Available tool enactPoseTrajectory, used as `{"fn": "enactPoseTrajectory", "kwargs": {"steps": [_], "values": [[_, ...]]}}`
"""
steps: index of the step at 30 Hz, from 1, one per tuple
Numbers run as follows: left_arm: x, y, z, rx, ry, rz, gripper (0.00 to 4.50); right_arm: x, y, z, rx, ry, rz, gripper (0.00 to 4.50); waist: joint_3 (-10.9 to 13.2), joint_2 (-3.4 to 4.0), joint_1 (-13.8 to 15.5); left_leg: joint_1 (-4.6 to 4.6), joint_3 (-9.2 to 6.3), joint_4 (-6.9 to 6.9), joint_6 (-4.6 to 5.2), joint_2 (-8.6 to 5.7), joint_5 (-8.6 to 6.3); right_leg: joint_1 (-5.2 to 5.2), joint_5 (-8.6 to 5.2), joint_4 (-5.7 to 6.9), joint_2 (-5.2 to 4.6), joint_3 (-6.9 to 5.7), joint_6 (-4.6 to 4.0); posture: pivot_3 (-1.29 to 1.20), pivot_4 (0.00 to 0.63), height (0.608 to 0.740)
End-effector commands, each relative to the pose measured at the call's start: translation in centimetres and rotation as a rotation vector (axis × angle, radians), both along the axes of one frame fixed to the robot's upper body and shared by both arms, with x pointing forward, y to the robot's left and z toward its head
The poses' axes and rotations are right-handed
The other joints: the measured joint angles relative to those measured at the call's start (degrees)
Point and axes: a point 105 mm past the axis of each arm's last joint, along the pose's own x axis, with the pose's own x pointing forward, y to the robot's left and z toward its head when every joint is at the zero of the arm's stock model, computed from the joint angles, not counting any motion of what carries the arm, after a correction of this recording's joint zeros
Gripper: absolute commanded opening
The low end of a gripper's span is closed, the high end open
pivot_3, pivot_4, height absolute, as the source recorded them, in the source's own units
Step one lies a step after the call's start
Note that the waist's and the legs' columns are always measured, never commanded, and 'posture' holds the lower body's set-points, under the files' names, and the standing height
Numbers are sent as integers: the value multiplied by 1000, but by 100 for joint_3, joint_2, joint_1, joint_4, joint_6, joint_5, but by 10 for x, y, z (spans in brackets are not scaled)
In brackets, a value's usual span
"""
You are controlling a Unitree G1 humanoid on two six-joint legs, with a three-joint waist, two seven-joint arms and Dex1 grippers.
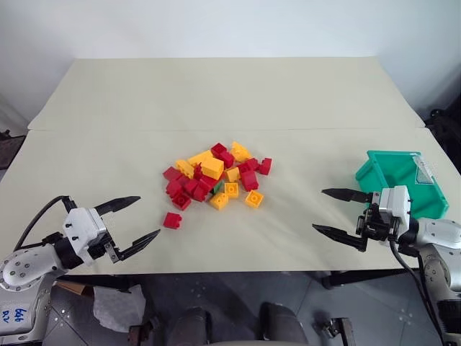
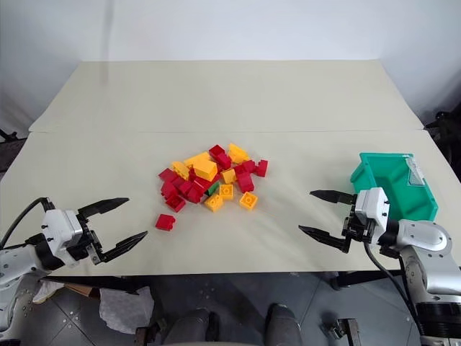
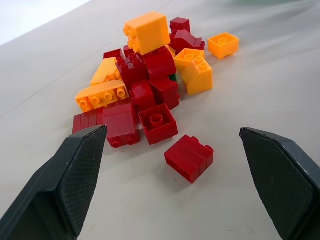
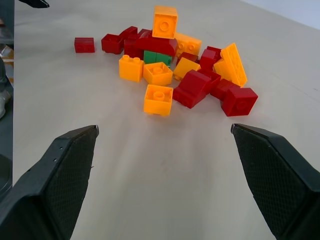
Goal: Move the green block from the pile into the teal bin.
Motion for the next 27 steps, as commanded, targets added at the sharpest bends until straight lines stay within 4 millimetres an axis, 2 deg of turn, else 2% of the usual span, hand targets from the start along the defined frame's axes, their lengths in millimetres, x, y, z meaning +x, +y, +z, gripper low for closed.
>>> {"fn": "enactPoseTrajectory", "kwargs": {"steps": [1, 6, 11, 13, 14, 17, 19, 23, 27], "values": [[-1, -2, 9, -31, -25, -4, 4500, 2, 3, 9, 0, -49, 11, 4451, 0, 0, 1, 0, 0, 0, 0, 0, 0, 0, 0, 0, 0, 0, 0, 0, 150, 740], [-4, -1, 13, -113, -25, 11, 4500, 6, 14, 10, 33, -46, 26, 4451, 0, 0, 0, 0, -2, 0, -1, 0, 0, 0, 0, 1, 0, 0, 0, 0, 150, 740], [-8, 9, 16, -215, -19, 56, 4500, 6, 34, 22, 118, -36, 82, 4451, 0, 0, 0, 1, -3, 1, -1, 1, -1, 0, 0, 4, 0, 0, 0, 0, 150, 740], [-12, 15, 14, -232, -16, 86, 4500, 3, 49, 25, 135, -31, 142, 4451, 0, 0, 0, 0, -4, 2, -1, 1, -1, 0, 0, 4, 0, 0, 0, 0, 150, 740], [-16, 21, 6, -222, -4, 115, 4500, 3, 63, 27, 141, -29, 182, 4451, 0, 1, -23, 0, -3, 2, -1, 0, -1, 0, 0, 3, 0, 0, 0, 0, 150, 740], [-26, 28, -9, -200, 31, 146, 4500, 7, 92, 25, 123, 1, 249, 3874, 0, 1, -63, 8, 4, 1, -8, 11, -4, -1, 0, 6, 7, 0, 0, 0, 150, 740], [-26, 30, -9, -211, 22, 168, 4500, 10, 100, 24, 115, 16, 255, 3326, 0, 1, -33, 6, 3, 1, -8, 11, -5, -4, 0, 9, 7, -1, 0, 0, 150, 740], [-27, 25, -4, -231, -5, 170, 4500, 19, 109, 28, 121, 40, 246, 1878, 1, -1, 73, -2, -5, 7, -5, 4, -6, -4, 0, 6, 2, -3, 0, 0, 150, 740], [-28, 18, -4, -242, -8, 159, 4500, 19, 118, 23, 65, 37, 291, 466, 0, -1, 71, -1, 0, 7, -5, 6, -10, -5, 0, 5, 3, -4, 0, 0, 150, 740]]}}
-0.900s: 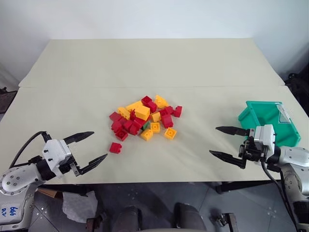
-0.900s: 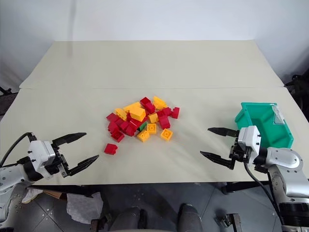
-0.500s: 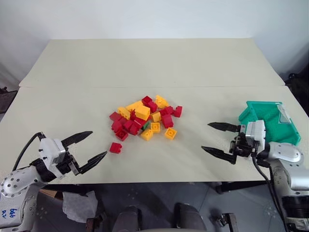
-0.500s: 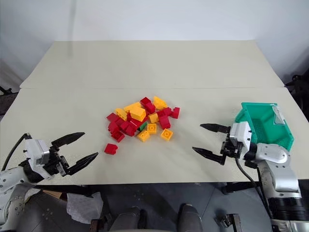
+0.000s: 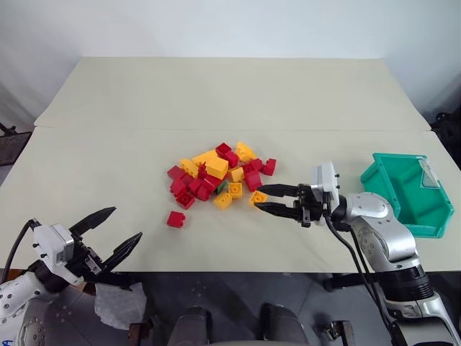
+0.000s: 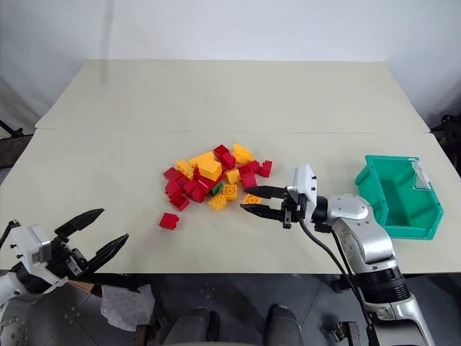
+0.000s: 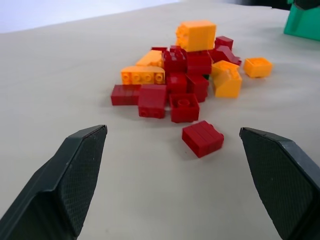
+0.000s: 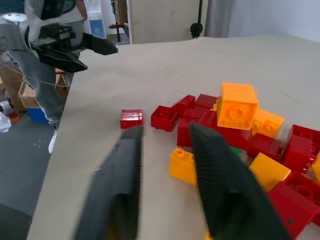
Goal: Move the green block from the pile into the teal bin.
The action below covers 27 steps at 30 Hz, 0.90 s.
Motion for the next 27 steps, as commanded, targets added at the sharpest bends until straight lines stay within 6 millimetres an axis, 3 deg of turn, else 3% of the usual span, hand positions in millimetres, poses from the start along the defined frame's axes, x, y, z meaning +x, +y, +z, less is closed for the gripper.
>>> {"fn": "enactPoseTrajectory", "kwargs": {"steps": [1, 6, 13, 18, 27], "values": [[-4, -7, 8, 8, -40, -15, 4500, -2, 11, -2, -39, -16, 46, 124, 0, 0, -14, 0, -1, 0, -1, 2, -1, 0, 0, 1, 2, -3, 0, 0, 150, 740], [-3, -15, 7, -17, -34, -34, 4500, 6, 49, -18, -131, -7, 92, 50, 0, 0, -126, 4, 4, -1, -2, 4, -1, -3, 0, 7, 3, -4, 0, 0, 150, 740], [-1, -30, 11, -44, -21, -81, 4500, 37, 100, -7, -102, -37, 58, 50, 0, 0, -235, 3, 2, -1, -4, 6, 0, -14, 0, 28, 3, -3, 0, 0, 150, 740], [0, -30, 9, -49, -18, -80, 4500, 60, 110, -10, -140, -60, 16, 50, 0, 0, -241, 1, -1, -1, -6, 3, -2, -23, 0, 44, 2, -5, 0, 0, 150, 740], [6, -35, 13, -53, -31, -91, 4500, 106, 106, -4, -158, -116, -167, 50, 0, 1, -294, 0, 13, -1, -9, 7, -1, -41, -1, 65, 2, 1, -3, 0, 150, 740]]}}
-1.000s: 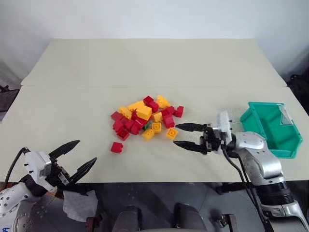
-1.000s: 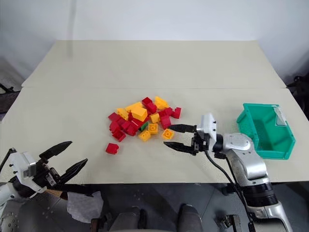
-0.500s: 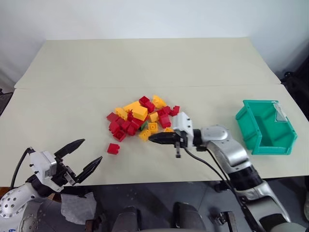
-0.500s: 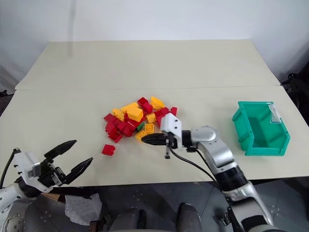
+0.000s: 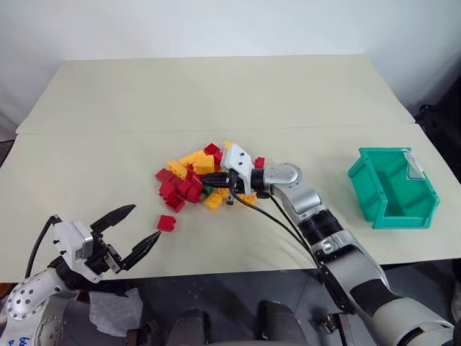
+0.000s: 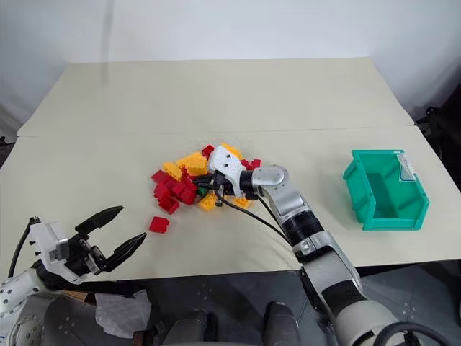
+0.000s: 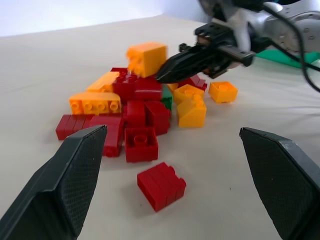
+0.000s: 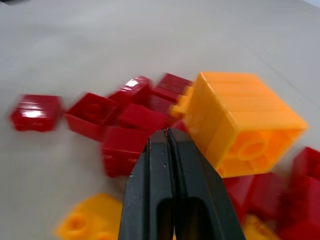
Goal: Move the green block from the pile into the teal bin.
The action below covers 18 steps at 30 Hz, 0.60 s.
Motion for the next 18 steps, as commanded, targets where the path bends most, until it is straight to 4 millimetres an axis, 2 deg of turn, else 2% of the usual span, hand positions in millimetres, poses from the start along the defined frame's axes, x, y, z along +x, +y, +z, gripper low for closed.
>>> {"fn": "enactPoseTrajectory", "kwargs": {"steps": [1, 4, 8, 13, 16, 18], "values": [[1, -4, 6, -9, -25, -12, 4500, 18, -5, 14, 50, -55, -87, 50, 0, 0, -4, -1, 1, 0, 0, 0, 0, -3, 0, 1, 0, 1, 0, 0, 150, 740], [6, -6, 6, -13, -28, -16, 4500, 23, -4, 17, 63, -62, -99, 50, 0, 0, -6, -5, 1, 0, 0, 0, 0, -8, 0, 4, 0, 2, 0, 0, 150, 740], [9, -9, 7, -17, -31, -25, 4500, 18, 1, 12, 49, -55, -57, 50, 0, 0, -73, -6, 3, -1, -1, 1, 0, -12, 0, 10, 0, 2, 0, 0, 150, 740], [11, -10, 7, -18, -31, -29, 4500, 1, 8, -3, 5, -19, 45, 50, 0, 1, -110, -6, 3, -2, -1, 2, 0, -14, 0, 11, 0, 2, 0, 0, 150, 740], [12, -10, 7, -17, -28, -30, 4500, -17, 7, -24, -71, 45, 125, 50, 0, 1, -105, -5, 2, -2, -2, 2, 0, -13, 0, 13, 0, 2, 0, 0, 150, 740], [11, -10, 7, -17, -28, -30, 4500, -27, 4, -30, -104, 84, 163, 50, 0, 1, -101, -4, 1, -2, -2, 2, 0, -12, 0, 13, 0, 3, 0, 0, 150, 740]]}}
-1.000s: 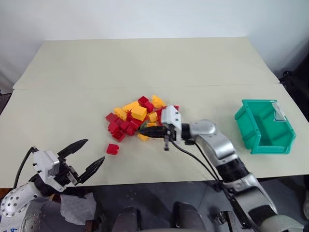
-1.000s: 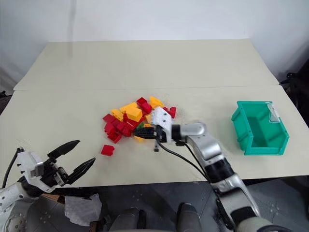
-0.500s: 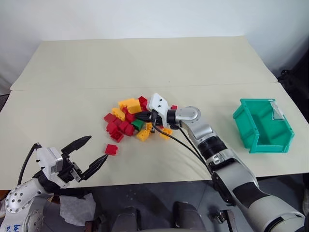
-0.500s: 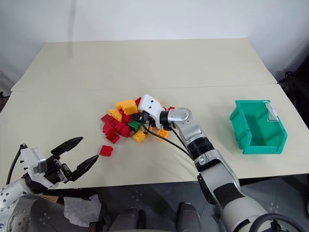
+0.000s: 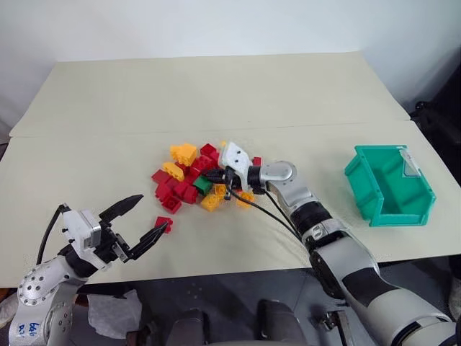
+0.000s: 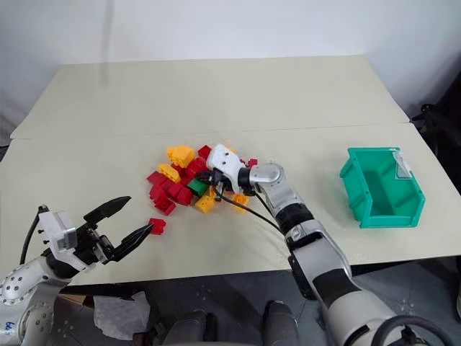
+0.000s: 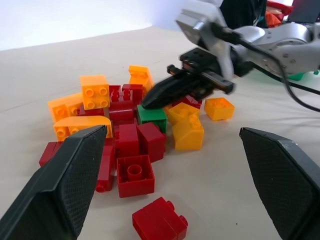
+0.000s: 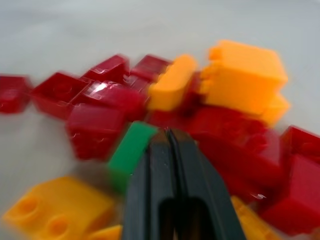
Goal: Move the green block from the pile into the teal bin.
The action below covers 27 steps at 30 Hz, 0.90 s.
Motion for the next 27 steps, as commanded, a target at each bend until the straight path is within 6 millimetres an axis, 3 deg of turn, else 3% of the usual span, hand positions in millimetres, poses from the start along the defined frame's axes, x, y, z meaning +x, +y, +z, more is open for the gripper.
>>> {"fn": "enactPoseTrajectory", "kwargs": {"steps": [1, 7, 10, 12, 17, 23, 27], "values": [[-1, 0, 0, -2, -2, 3, 4500, -19, -3, -9, -63, 60, 78, 50, 0, 0, 8, 0, 0, 1, 0, 0, 0, 1, 0, 0, 0, 0, 0, 0, 150, 740], [-3, 5, 0, -3, -4, 17, 4500, -24, -24, 26, 48, 55, 61, 50, 0, 0, 42, 0, 1, 3, 0, 0, 0, -1, 0, -1, -1, 4, 0, 0, 150, 740], [-4, 7, 0, -6, -5, 22, 4500, -28, -35, 31, 31, 81, 64, 209, 0, 0, 70, -4, 1, 2, 0, -1, 0, -9, 0, -1, -2, 5, 0, 0, 150, 740], [-3, 11, 0, -3, -6, 31, 4500, -26, -39, 35, 25, 92, 50, 630, 0, 0, 96, -4, 7, 2, -1, 0, 0, -9, 0, 0, -2, 5, 0, 0, 150, 740], [-1, 19, -1, 4, -9, 57, 4500, -25, -42, 37, -18, 130, 60, 2389, 0, 0, 110, -7, 30, 1, -1, 2, 0, -25, 0, 3, -2, 8, -1, 0, 150, 740], [-4, 28, -7, 15, 11, 82, 4500, -15, -29, 33, -65, 127, 25, 4483, 0, -1, 111, -7, 40, 1, -1, 4, 0, -32, 1, 8, -2, 10, -2, 0, 150, 740], [-5, 26, -7, 10, 8, 83, 4500, -1, -17, 24, -92, 131, -73, 4483, 0, -1, 105, -8, 41, 1, -1, 5, 0, -34, 2, 11, -2, 10, -3, 0, 150, 740]]}}
